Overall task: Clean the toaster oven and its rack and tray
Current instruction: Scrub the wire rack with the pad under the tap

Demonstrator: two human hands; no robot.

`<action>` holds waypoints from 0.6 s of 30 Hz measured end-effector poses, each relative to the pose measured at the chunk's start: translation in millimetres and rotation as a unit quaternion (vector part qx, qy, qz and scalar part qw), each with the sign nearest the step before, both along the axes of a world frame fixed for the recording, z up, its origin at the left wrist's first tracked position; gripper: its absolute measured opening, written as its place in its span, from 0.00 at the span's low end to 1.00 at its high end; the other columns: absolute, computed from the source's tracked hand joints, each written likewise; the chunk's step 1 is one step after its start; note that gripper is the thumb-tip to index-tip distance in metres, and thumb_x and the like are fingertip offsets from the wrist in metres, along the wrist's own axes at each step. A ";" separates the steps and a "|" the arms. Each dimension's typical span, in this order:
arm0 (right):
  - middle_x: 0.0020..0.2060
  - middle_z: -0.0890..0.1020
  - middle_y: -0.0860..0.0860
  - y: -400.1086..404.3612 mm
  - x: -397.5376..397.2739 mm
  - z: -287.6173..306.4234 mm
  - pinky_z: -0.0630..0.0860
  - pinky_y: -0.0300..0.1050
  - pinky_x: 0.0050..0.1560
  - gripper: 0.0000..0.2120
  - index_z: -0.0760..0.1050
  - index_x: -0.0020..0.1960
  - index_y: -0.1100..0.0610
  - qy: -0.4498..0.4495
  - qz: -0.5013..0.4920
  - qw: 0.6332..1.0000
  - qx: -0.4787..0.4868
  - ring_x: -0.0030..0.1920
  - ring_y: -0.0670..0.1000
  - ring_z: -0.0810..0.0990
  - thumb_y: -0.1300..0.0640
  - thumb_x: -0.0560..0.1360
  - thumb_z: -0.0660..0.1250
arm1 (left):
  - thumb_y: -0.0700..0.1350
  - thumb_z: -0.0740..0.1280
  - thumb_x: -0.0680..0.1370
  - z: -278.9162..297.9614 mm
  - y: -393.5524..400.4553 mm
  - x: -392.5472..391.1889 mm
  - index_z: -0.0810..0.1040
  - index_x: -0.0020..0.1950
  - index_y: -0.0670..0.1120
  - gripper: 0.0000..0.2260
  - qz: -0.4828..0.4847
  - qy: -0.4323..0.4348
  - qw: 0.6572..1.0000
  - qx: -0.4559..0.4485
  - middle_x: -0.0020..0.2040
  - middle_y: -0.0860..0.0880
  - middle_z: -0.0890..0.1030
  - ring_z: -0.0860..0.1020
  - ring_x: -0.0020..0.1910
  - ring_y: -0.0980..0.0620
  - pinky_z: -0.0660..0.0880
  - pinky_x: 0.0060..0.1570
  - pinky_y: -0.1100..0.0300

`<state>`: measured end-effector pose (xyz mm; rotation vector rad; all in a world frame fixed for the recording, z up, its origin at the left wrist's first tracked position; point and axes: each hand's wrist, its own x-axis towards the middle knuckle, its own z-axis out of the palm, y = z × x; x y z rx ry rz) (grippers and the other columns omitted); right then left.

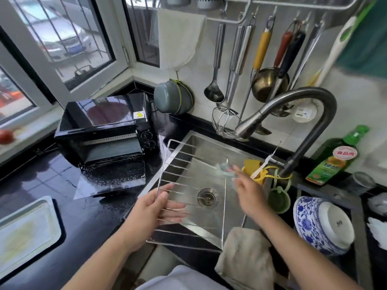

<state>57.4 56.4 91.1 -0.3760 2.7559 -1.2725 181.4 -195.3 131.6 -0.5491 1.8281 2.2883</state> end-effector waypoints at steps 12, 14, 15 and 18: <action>0.31 0.70 0.49 -8.0 -81.1 118.1 0.63 0.42 0.32 0.17 0.71 0.39 0.56 0.064 -0.060 0.993 -0.084 0.31 0.47 0.67 0.49 0.84 0.57 | 0.44 0.57 0.87 25.0 -53.4 -28.3 0.76 0.70 0.42 0.15 -0.114 -0.060 0.991 -0.022 0.53 0.29 0.83 0.85 0.50 0.32 0.85 0.45 0.49; 0.31 0.71 0.44 -14.1 -80.1 122.6 0.65 0.39 0.32 0.13 0.73 0.41 0.52 0.090 -0.027 0.995 -0.039 0.32 0.44 0.69 0.51 0.83 0.59 | 0.45 0.57 0.86 26.2 -55.3 -27.4 0.76 0.70 0.43 0.15 -0.136 -0.067 0.988 -0.029 0.53 0.29 0.83 0.84 0.51 0.30 0.85 0.45 0.49; 0.31 0.72 0.44 -19.2 -77.5 118.2 0.65 0.38 0.33 0.11 0.74 0.42 0.49 0.079 -0.006 0.996 -0.030 0.33 0.43 0.70 0.52 0.83 0.59 | 0.45 0.57 0.86 26.7 -54.2 -26.8 0.76 0.70 0.43 0.15 -0.151 -0.068 0.986 -0.035 0.54 0.30 0.83 0.84 0.51 0.30 0.85 0.45 0.48; 0.39 0.83 0.40 -36.6 -53.5 106.0 0.74 0.33 0.45 0.09 0.79 0.55 0.51 -0.107 0.150 0.980 -0.077 0.41 0.36 0.79 0.53 0.83 0.60 | 0.45 0.56 0.87 28.0 -48.9 -26.7 0.76 0.70 0.45 0.15 -0.190 -0.068 0.978 -0.055 0.54 0.31 0.84 0.85 0.51 0.32 0.84 0.48 0.47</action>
